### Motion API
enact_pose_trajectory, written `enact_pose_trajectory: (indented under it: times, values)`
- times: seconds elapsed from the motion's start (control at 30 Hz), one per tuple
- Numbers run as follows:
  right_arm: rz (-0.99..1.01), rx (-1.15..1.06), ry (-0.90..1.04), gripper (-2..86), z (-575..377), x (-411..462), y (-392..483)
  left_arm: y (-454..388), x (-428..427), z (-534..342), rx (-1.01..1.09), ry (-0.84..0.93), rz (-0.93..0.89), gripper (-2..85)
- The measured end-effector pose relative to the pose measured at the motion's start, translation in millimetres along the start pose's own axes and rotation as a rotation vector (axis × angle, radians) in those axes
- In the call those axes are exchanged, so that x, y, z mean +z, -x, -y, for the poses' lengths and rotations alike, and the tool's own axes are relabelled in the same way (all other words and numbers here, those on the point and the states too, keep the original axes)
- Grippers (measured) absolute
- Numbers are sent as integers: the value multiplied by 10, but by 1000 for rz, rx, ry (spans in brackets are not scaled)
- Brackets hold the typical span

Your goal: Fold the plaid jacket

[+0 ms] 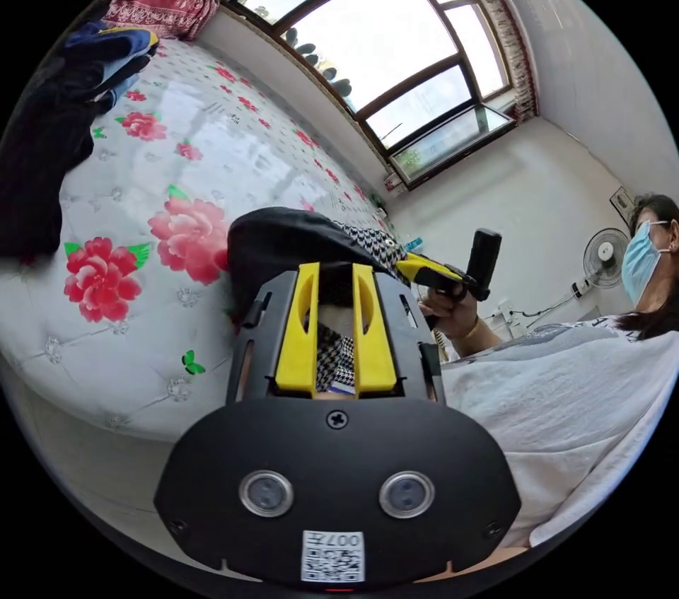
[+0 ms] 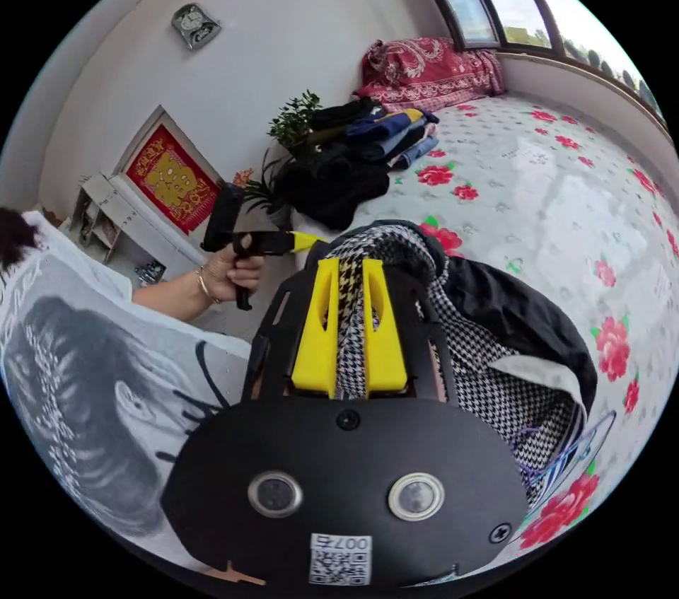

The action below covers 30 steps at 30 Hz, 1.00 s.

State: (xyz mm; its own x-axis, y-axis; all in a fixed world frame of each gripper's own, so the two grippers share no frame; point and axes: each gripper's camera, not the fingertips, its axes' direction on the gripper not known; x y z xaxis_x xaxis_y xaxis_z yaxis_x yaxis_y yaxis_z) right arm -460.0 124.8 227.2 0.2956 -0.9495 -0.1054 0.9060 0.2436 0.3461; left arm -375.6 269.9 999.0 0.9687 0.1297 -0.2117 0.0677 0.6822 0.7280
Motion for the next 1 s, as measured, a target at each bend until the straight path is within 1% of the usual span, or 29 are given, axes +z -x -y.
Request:
enact_pose_trajectory:
  times: [0.03,0.07,0.1,0.17,0.2,0.23,0.3,0.4,0.43,0.53,0.67,0.8,0.83,0.87,0.9,0.97,1.0]
  values:
    - [-29,7,-16,35,-120,-43,-30,20,-15,-12,-4,-3,13,60]
    - [-124,38,-46,40,-346,-153,-98,35,-46,-30,-5,-22,43,59]
    - [-249,55,-33,47,-536,-245,-152,43,-52,-22,-11,-33,69,61]
    - [-398,84,-2,59,-799,-424,-258,34,4,53,-7,-11,71,66]
    - [-487,129,4,66,-977,-562,-369,2,77,127,9,16,77,70]
    - [-531,160,15,70,-1071,-625,-442,-20,121,166,18,33,84,71]
    - [-620,325,63,76,-1522,-825,-835,-125,315,296,60,84,93,72]
    - [-552,516,125,77,-2084,-882,-1307,-180,548,364,34,92,31,71]
    - [-540,531,133,76,-2168,-871,-1364,-183,590,366,23,90,15,71]
    - [-493,523,126,73,-2393,-788,-1511,-215,809,351,-20,108,-20,63]
    - [-397,535,150,64,-2438,-597,-1822,-412,1065,332,9,172,36,57]
    - [-204,599,111,41,-2353,-442,-2193,-599,1197,317,19,183,64,55]
    - [-192,605,128,36,-2333,-399,-2242,-617,1211,312,15,183,68,55]
    - [-210,621,197,25,-2293,-304,-2325,-644,1240,302,5,184,76,54]
    - [-239,590,224,17,-2240,-286,-2344,-670,1265,293,-6,186,82,54]
    - [-232,575,257,8,-2188,-332,-2393,-727,1281,281,-10,176,97,52]
    - [-219,592,218,5,-2197,-469,-2419,-772,1287,271,-8,169,115,51]
